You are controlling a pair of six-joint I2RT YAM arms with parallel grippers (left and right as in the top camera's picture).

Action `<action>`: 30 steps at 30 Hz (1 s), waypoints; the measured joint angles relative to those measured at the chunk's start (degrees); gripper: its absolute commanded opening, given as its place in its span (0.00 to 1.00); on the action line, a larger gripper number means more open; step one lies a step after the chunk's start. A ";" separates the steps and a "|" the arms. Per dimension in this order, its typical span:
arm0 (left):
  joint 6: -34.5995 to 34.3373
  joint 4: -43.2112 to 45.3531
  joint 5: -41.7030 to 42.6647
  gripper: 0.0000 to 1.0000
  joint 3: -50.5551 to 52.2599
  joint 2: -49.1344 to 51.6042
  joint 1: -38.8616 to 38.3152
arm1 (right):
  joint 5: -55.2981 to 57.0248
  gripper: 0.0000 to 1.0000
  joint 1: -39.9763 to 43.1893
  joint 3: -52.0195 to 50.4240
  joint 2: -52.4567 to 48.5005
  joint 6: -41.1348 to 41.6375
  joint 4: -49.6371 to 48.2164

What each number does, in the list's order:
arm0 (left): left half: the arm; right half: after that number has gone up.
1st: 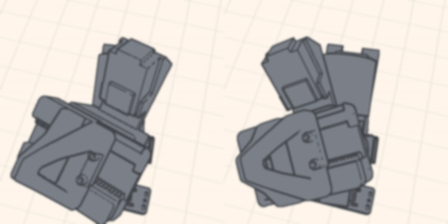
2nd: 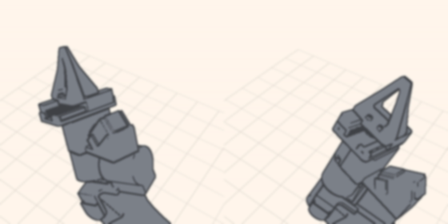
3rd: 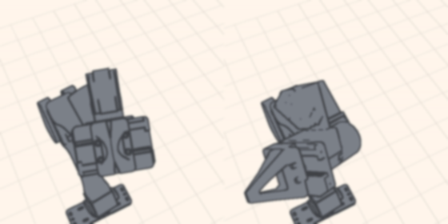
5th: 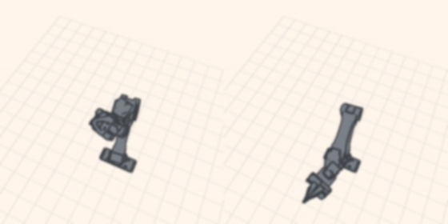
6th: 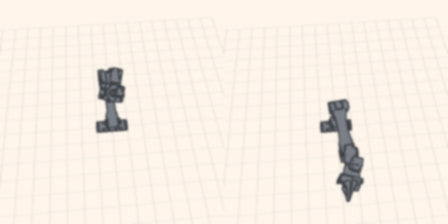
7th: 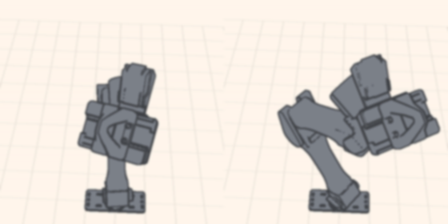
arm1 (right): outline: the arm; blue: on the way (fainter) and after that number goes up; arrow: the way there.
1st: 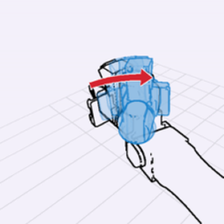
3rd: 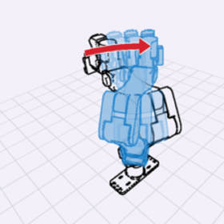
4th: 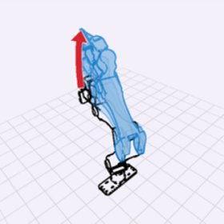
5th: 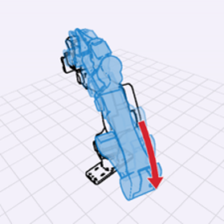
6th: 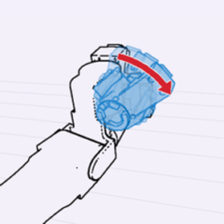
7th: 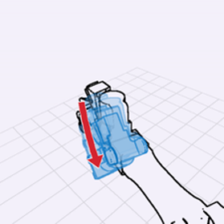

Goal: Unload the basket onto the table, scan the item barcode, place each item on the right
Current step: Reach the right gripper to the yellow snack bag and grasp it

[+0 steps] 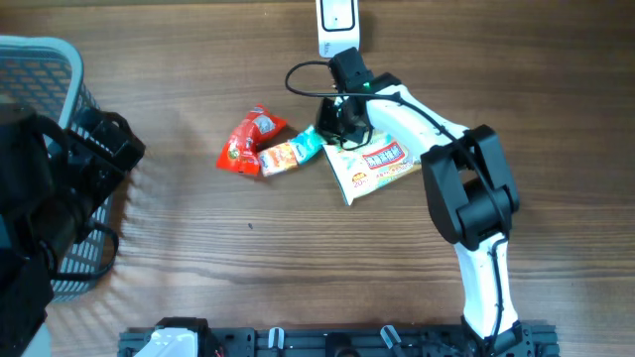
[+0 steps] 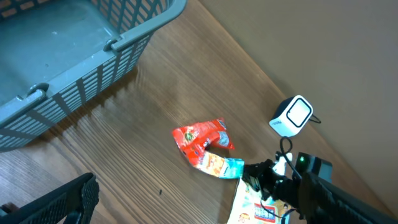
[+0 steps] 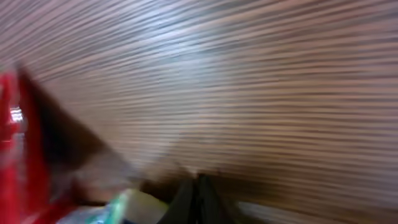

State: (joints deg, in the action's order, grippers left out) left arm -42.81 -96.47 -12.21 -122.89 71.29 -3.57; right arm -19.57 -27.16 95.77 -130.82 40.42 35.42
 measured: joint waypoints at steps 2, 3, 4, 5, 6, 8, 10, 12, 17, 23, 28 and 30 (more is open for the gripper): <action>0.00 -0.02 0.00 1.00 0.00 0.00 0.00 | -2.25 0.04 -1.81 0.00 -0.39 -1.07 -1.09; 0.00 -0.02 0.00 1.00 0.00 0.00 0.00 | -3.45 0.04 -3.52 0.00 -0.59 -1.49 -1.38; 0.00 -0.02 0.00 1.00 0.00 0.00 0.00 | -4.50 0.04 -4.83 0.00 -0.81 -1.73 -1.88; 0.00 -0.02 0.00 1.00 0.00 0.00 0.00 | -5.29 0.04 -5.86 0.00 -0.98 -1.97 -2.03; 0.00 -0.02 0.00 1.00 0.00 0.00 0.00 | -6.05 0.04 -6.73 0.02 -1.03 -2.58 -1.70; 0.00 -0.02 0.00 1.00 0.00 0.00 0.00 | -6.62 0.04 -6.56 1.60 -1.09 -4.02 2.60; -0.02 0.00 0.00 1.00 0.00 0.00 0.00 | -6.95 0.04 -5.57 5.97 -1.20 -6.97 10.43; -0.02 -0.07 0.00 1.00 0.00 0.00 0.00 | -6.62 0.04 -4.28 11.72 -0.52 -10.08 16.98; 0.00 0.00 0.00 1.00 0.00 0.00 0.00 | -2.82 0.04 4.70 15.72 7.65 -10.32 30.71; 0.00 -0.04 0.02 1.00 0.00 0.00 0.00 | 9.84 0.11 15.32 3.19 9.16 -0.50 35.69; 0.00 0.00 0.00 1.00 0.00 0.00 0.00 | 12.35 0.17 16.92 -9.97 9.35 9.86 18.84; -0.02 0.00 0.00 1.00 0.00 0.00 0.00 | 11.23 0.17 16.92 -11.54 9.77 8.22 11.74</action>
State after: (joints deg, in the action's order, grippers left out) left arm -42.83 -96.47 -12.21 -122.89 71.29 -3.57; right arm -8.34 -10.24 84.23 -121.05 48.64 47.16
